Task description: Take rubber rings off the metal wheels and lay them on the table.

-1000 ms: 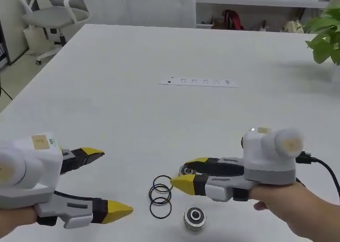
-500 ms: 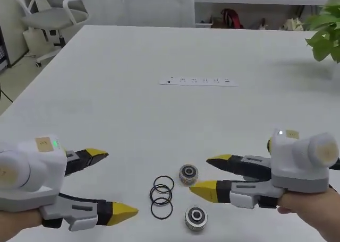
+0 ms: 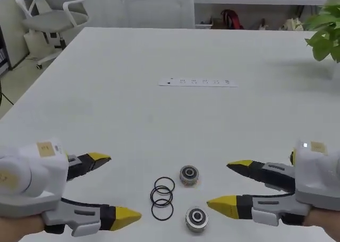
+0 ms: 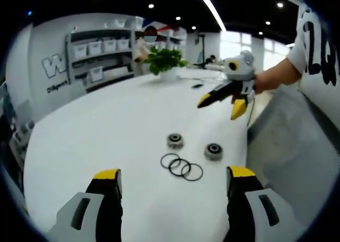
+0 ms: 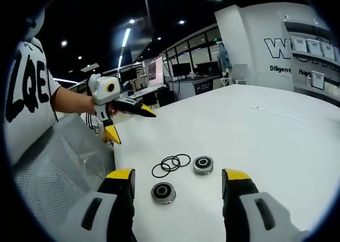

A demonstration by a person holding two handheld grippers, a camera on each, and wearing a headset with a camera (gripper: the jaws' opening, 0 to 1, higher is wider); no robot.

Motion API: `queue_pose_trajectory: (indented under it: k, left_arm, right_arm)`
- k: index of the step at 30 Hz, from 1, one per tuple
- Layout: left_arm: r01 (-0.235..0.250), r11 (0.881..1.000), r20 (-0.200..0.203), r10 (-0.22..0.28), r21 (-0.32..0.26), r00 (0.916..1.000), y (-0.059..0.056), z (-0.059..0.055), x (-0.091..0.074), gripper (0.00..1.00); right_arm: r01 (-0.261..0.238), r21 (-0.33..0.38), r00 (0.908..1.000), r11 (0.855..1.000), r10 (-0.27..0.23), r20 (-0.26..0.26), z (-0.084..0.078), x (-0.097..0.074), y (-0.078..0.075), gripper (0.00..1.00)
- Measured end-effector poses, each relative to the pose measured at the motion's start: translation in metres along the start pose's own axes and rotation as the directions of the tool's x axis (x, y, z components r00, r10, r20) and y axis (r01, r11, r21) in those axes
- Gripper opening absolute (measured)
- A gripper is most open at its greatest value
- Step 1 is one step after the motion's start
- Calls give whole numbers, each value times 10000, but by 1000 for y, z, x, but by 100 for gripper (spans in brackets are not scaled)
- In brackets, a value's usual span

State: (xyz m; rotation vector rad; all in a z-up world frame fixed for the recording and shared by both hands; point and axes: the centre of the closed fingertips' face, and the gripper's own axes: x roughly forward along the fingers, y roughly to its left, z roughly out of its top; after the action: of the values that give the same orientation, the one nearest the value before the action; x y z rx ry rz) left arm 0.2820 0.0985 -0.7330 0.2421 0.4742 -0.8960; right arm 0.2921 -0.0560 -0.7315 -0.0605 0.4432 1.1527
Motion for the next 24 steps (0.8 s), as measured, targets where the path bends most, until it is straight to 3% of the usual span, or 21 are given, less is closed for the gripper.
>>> queue_pose_trajectory:
  k: [13,24]
  left_arm:
    - [125,9996,200,-120,-265,9997,-9,2,-1,82]
    - [136,9997,164,-132,-220,9998,-14,0,-4,82]
  right_arm:
    - [643,13,9978,9979,-643,-126,-20,-24,2,69]
    - [846,-90,9964,9964,-846,-3,-19,-30,7,70]
